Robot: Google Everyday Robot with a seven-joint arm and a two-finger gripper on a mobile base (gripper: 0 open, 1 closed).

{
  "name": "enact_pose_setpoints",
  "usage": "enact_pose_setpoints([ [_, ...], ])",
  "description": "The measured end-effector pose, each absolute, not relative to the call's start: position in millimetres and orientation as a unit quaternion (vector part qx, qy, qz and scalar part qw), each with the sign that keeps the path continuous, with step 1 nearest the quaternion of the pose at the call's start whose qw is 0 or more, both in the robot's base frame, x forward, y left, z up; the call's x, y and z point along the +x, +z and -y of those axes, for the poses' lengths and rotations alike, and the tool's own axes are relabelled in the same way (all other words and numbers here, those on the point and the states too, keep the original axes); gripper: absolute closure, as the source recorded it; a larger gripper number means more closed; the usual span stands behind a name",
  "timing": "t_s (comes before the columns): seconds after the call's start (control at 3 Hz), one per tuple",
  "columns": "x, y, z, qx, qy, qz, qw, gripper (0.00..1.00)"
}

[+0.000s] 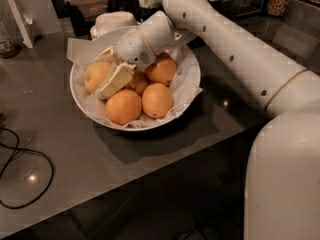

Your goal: Pick orange from white bowl

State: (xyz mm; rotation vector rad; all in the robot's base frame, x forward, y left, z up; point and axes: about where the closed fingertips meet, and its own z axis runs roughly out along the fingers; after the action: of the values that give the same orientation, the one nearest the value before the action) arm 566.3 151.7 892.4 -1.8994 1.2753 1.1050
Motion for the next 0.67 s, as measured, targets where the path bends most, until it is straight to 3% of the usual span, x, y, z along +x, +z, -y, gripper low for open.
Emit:
enact_pose_setpoints([
  [0.67, 566.8, 893.1, -153.9, -0.713, 0.416, -0.483, 0.293, 0.98],
])
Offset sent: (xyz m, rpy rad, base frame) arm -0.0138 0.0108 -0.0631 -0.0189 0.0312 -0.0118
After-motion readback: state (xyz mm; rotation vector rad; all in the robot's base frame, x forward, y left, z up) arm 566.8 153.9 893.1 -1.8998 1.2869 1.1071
